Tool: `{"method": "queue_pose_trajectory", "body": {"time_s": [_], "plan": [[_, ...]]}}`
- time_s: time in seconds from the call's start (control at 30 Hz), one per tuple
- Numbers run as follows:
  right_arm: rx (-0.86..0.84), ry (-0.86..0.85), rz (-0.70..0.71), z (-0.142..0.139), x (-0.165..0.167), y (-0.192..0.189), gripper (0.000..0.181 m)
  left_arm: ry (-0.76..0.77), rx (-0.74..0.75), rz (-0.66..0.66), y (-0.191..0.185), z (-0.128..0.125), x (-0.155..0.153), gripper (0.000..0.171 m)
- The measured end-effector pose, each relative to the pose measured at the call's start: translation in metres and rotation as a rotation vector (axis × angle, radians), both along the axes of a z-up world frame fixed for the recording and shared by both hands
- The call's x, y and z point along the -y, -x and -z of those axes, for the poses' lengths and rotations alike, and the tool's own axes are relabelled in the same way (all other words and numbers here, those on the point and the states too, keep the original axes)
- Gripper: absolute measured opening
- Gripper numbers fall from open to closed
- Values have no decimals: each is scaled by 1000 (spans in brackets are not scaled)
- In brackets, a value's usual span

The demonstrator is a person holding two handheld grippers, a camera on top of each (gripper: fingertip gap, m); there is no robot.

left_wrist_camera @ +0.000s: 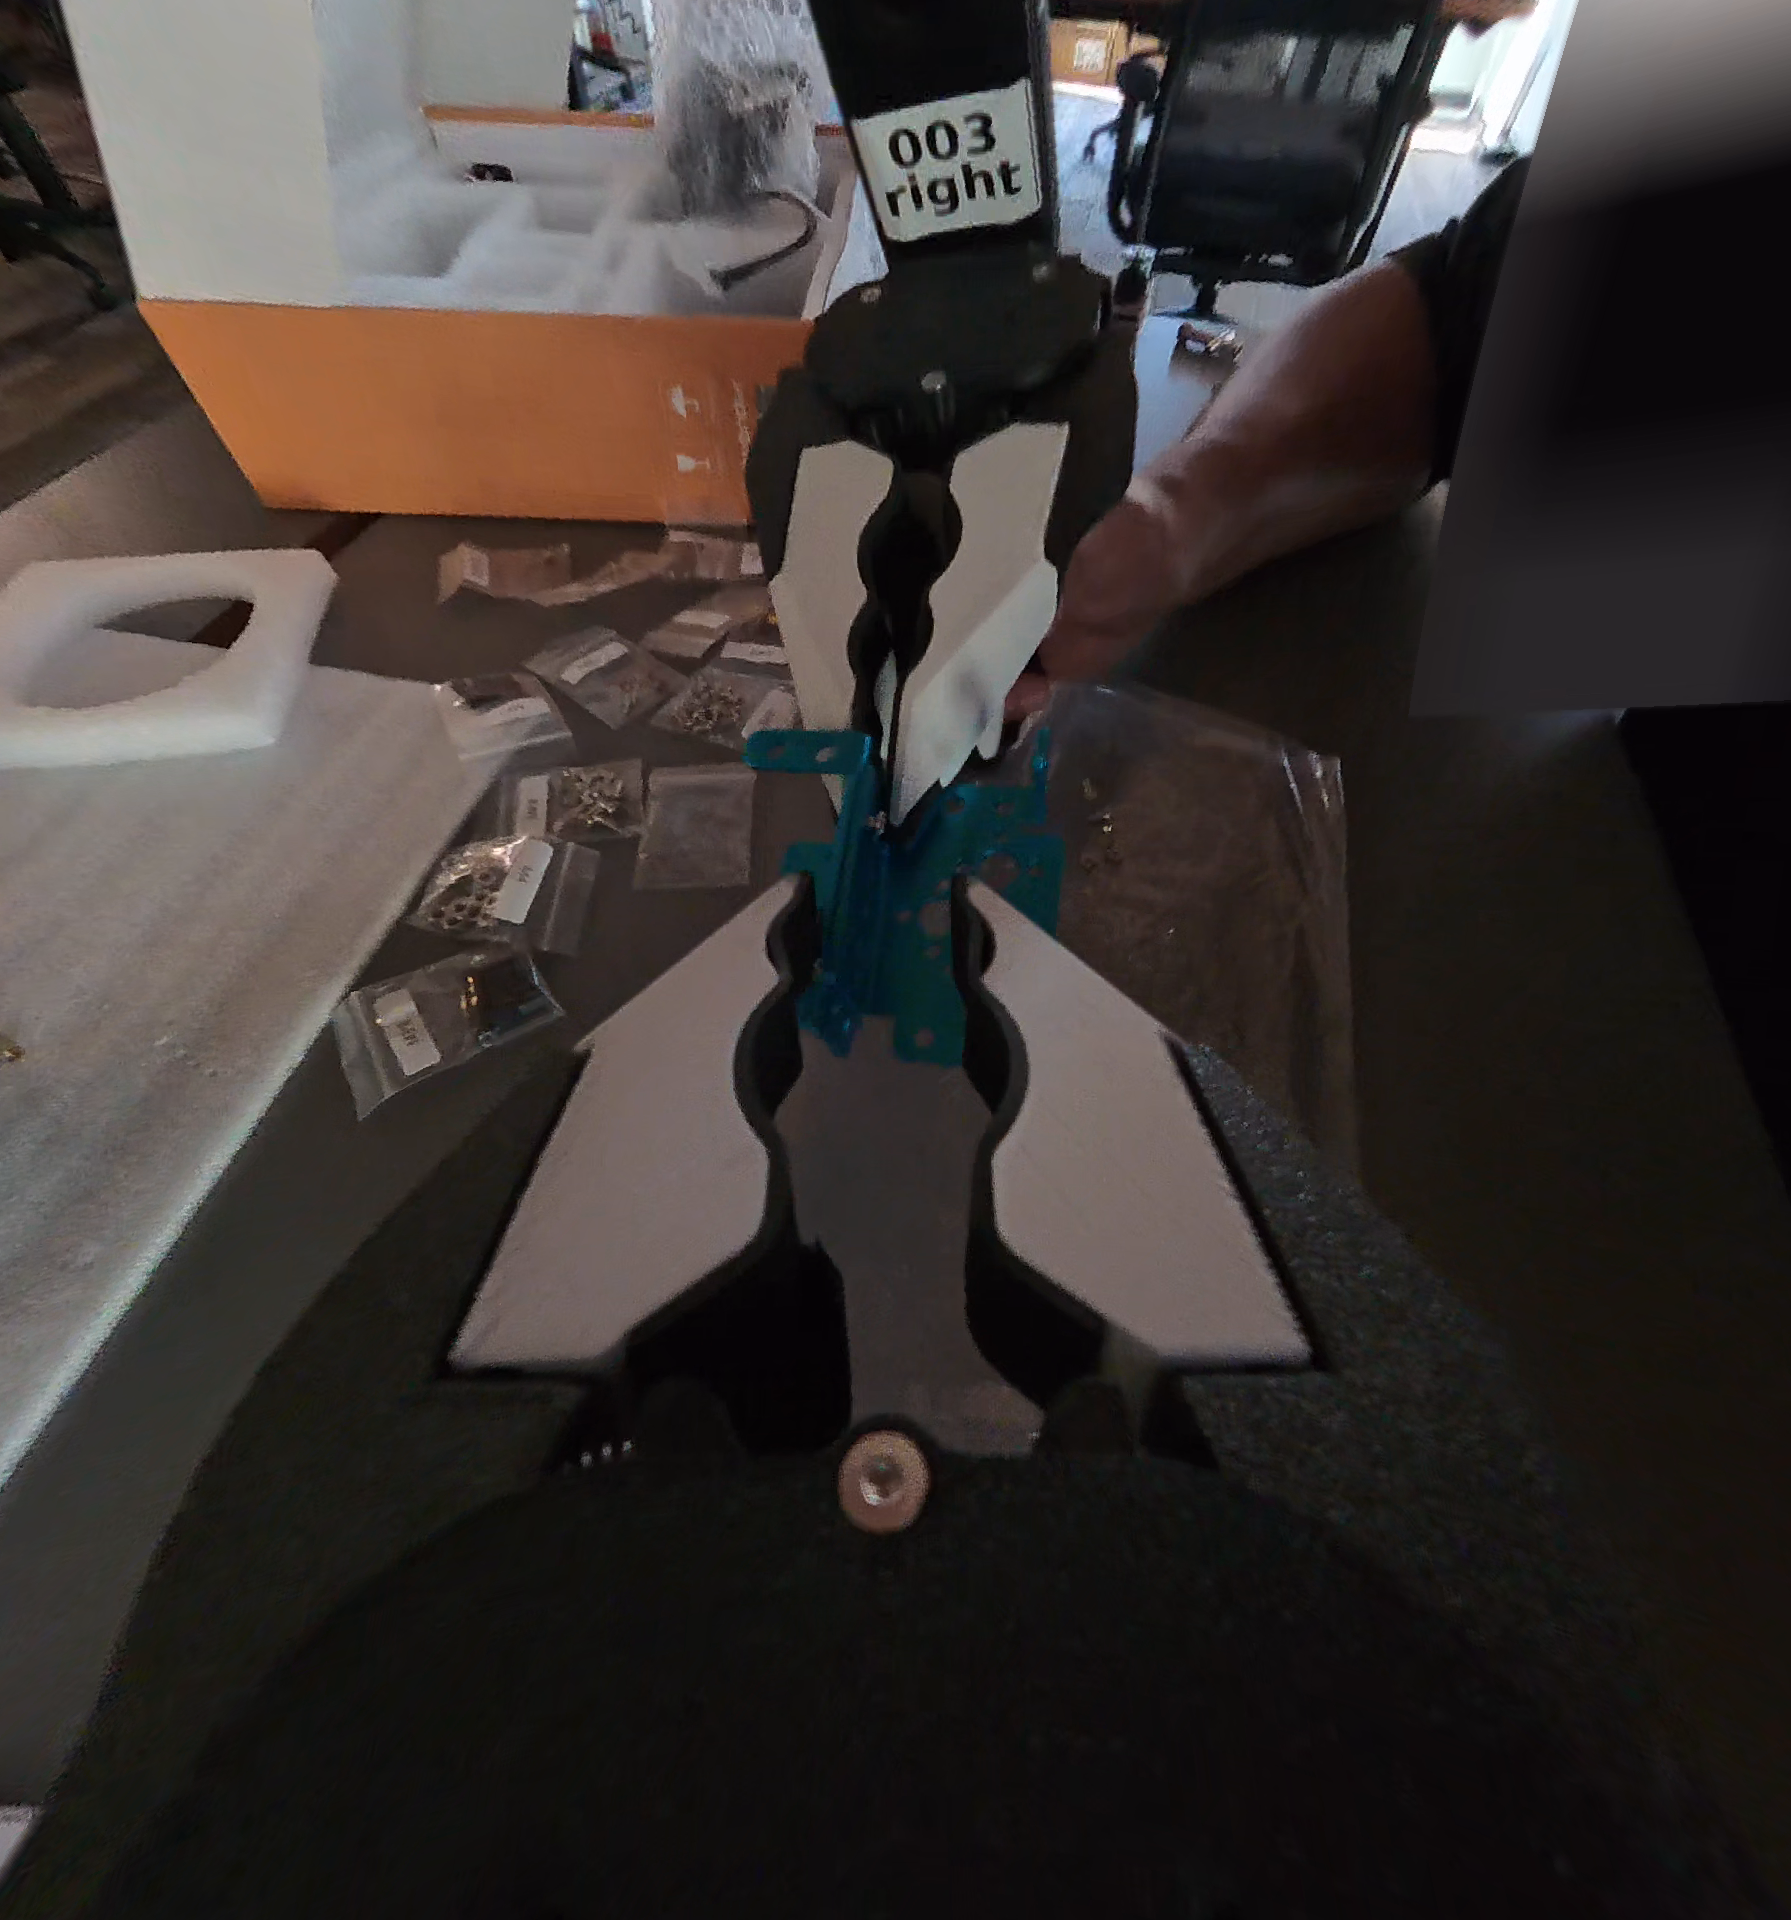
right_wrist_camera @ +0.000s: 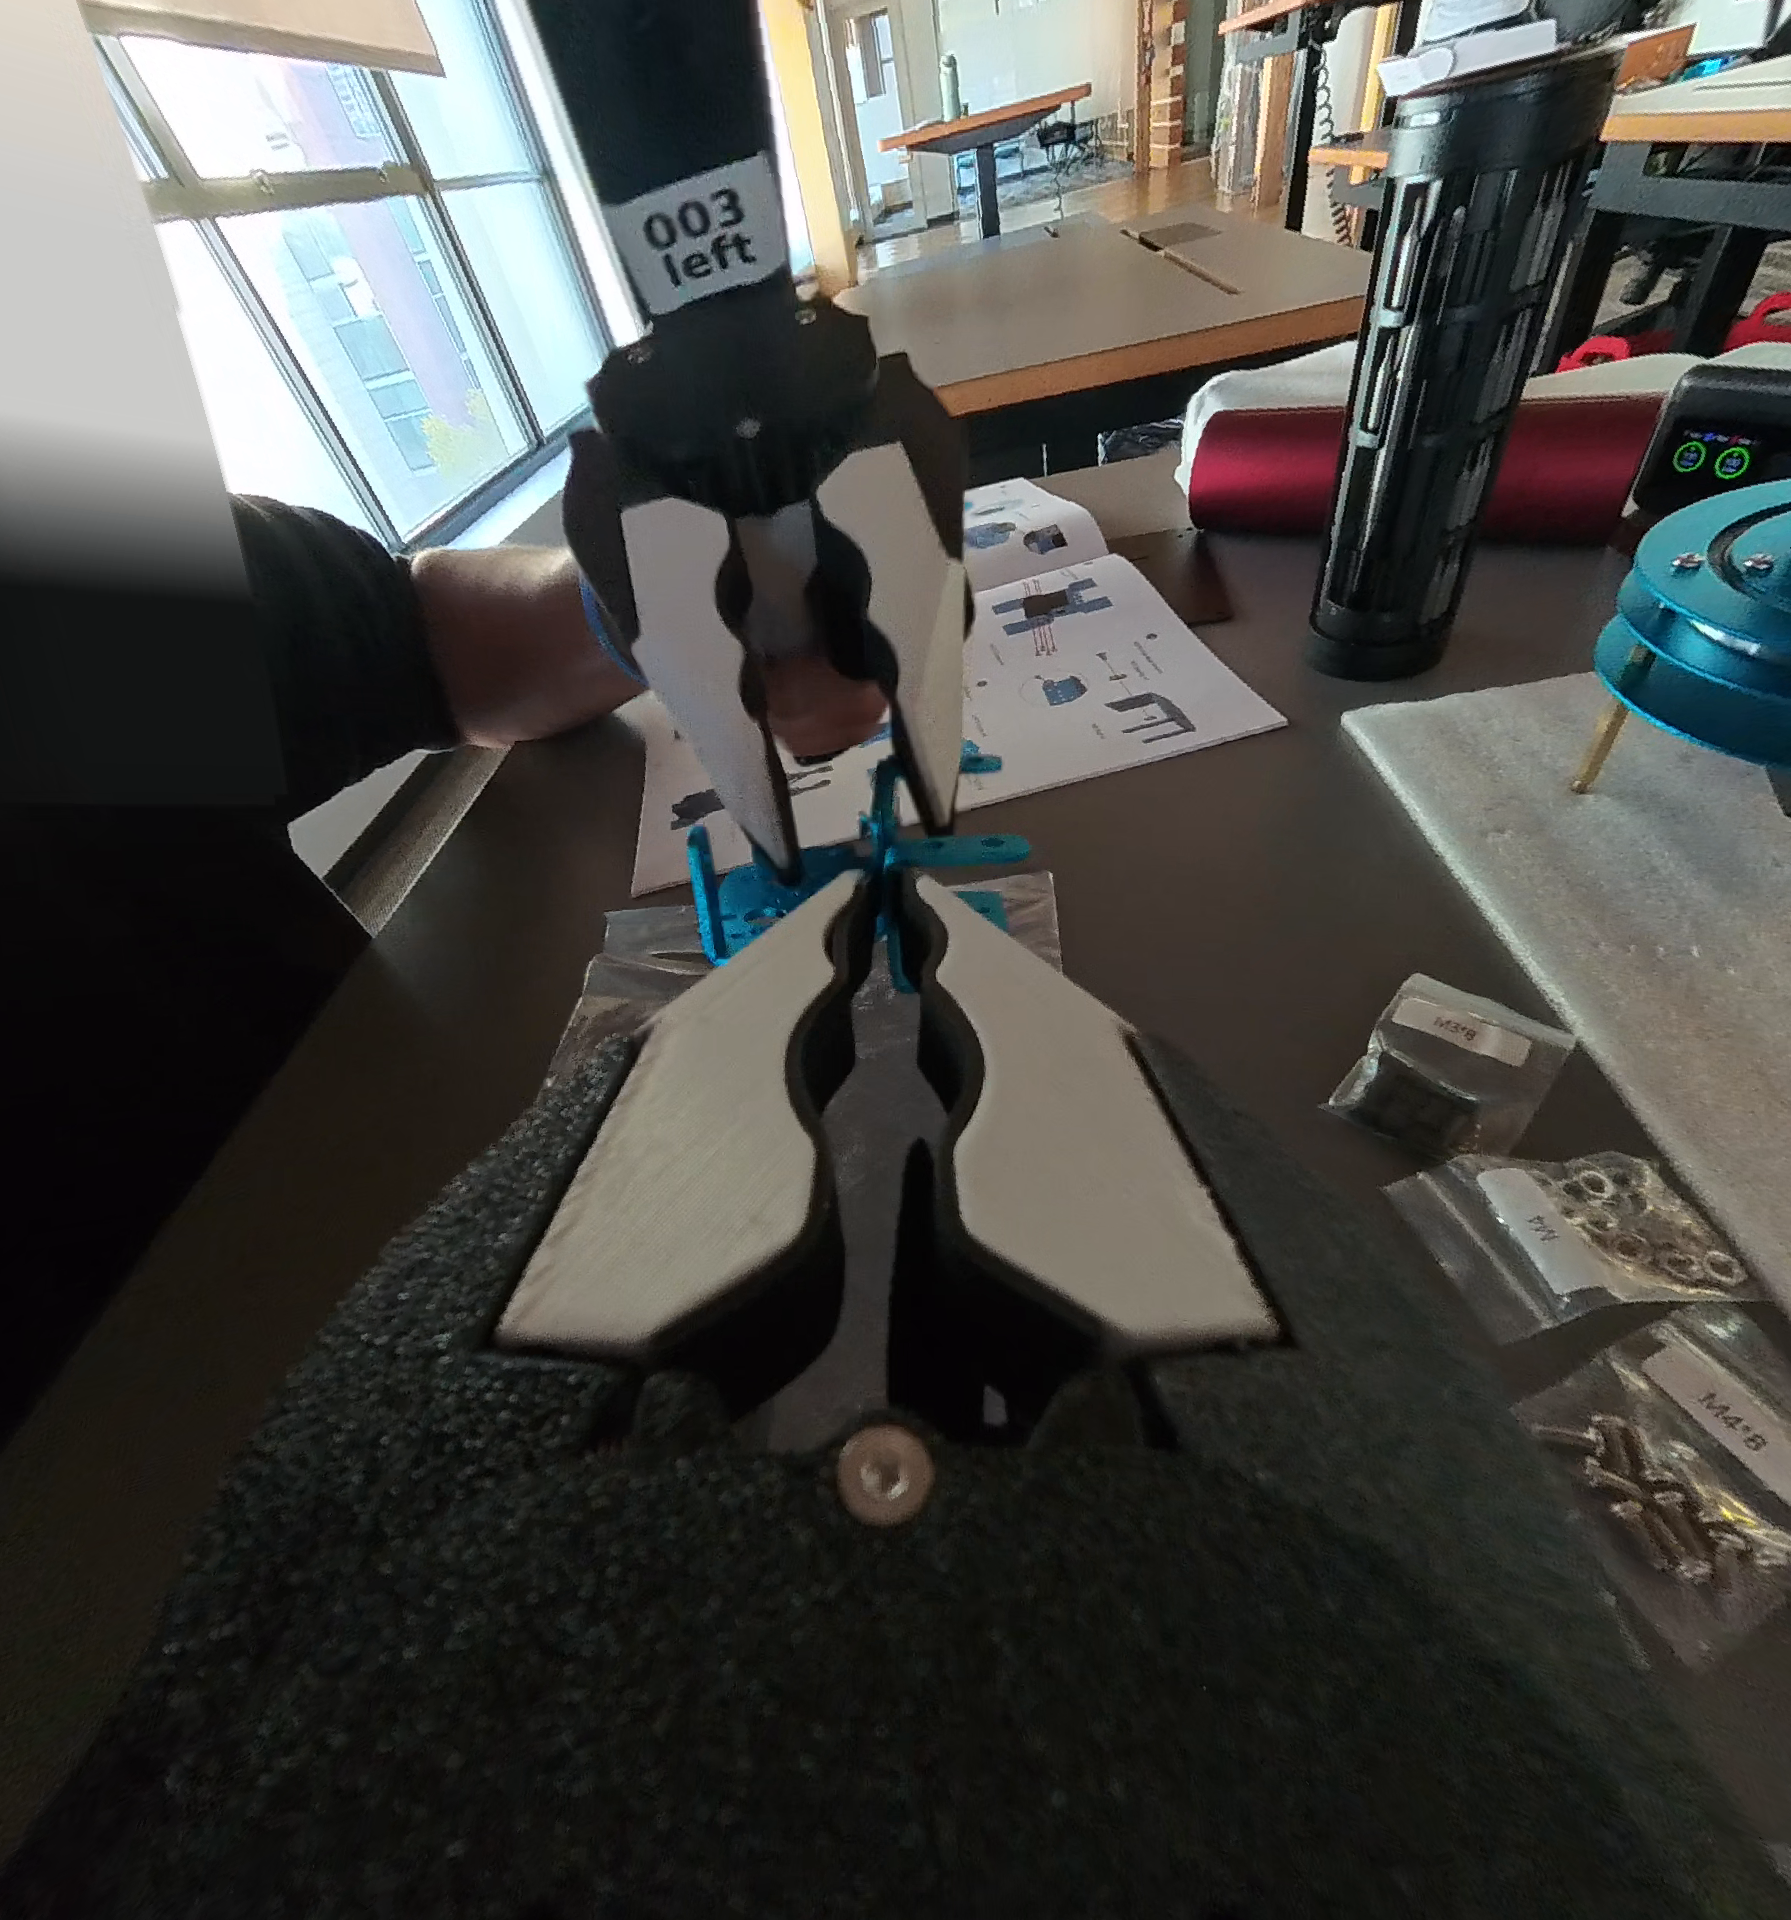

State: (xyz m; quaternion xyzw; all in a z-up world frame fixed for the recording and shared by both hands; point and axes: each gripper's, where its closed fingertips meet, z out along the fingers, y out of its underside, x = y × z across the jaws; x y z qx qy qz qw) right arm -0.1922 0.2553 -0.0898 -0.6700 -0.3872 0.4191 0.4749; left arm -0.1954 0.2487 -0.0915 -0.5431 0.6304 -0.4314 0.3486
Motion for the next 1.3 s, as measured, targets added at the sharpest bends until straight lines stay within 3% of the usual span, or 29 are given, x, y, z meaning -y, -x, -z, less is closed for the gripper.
{"method": "queue_pose_trajectory", "body": {"time_s": [0.37,0.6,0.73,0.83,0.93,1.1,1.3], "plan": [[7,-15,-16,0,4,1,3,-6,-6,10,-1,2,-1,7],[-4,-46,-86,-1,14,6,4,-29,-14,101,5,0,12,4],[104,15,-198,14,31,3,14,-104,-89,185,13,16,28,3],[134,33,-219,10,33,-15,16,-121,-151,224,20,33,37,3],[162,31,-187,-1,34,-13,26,-68,-204,175,19,47,36,3],[342,-50,-55,31,24,8,43,88,-206,100,13,49,35,4],[308,4,-56,38,19,13,46,142,-192,83,10,45,39,3]]}}
